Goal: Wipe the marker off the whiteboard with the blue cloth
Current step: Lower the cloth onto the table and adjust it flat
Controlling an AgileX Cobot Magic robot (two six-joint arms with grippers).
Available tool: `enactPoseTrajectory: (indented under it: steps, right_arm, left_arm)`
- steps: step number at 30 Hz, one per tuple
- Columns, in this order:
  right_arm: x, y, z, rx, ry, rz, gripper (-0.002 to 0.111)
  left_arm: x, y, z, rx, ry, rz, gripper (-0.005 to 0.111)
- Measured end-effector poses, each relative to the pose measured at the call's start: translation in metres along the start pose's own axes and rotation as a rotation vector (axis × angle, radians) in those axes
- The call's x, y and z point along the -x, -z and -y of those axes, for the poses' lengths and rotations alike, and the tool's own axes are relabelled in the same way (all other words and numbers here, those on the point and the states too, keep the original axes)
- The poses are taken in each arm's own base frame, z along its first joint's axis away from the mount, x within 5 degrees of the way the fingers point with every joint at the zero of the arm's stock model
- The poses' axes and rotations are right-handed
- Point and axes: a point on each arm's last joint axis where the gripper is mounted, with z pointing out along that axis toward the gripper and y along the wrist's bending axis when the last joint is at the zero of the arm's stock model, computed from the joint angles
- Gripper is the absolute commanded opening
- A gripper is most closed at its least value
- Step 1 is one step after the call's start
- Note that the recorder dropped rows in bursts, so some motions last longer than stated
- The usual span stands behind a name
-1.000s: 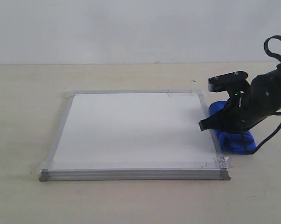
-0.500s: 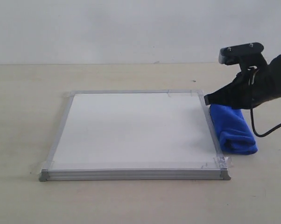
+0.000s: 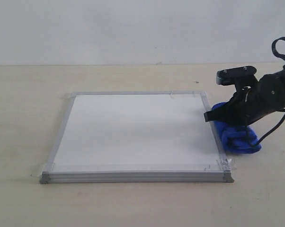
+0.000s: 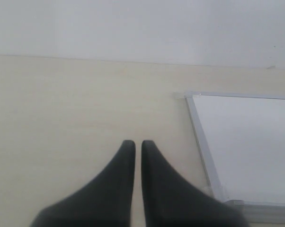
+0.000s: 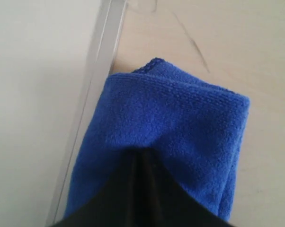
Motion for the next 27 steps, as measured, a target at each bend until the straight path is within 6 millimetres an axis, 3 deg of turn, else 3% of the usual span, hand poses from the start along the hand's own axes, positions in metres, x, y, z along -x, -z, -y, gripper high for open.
enactPoseTrajectory:
  steps: [11, 20, 27]
  right_arm:
    - [0.008, 0.051, 0.005, -0.039, 0.013, -0.06, 0.0]
    - [-0.043, 0.046, 0.002, -0.019, 0.024, -0.132, 0.0]
    - [-0.043, 0.052, 0.002, -0.015, -0.006, -0.107, 0.0]
  left_arm:
    - [0.0, 0.0, 0.0, 0.0, 0.0, 0.0, 0.005]
    - [0.0, 0.0, 0.0, 0.0, 0.0, 0.0, 0.005]
    - [0.0, 0.0, 0.0, 0.0, 0.0, 0.0, 0.005]
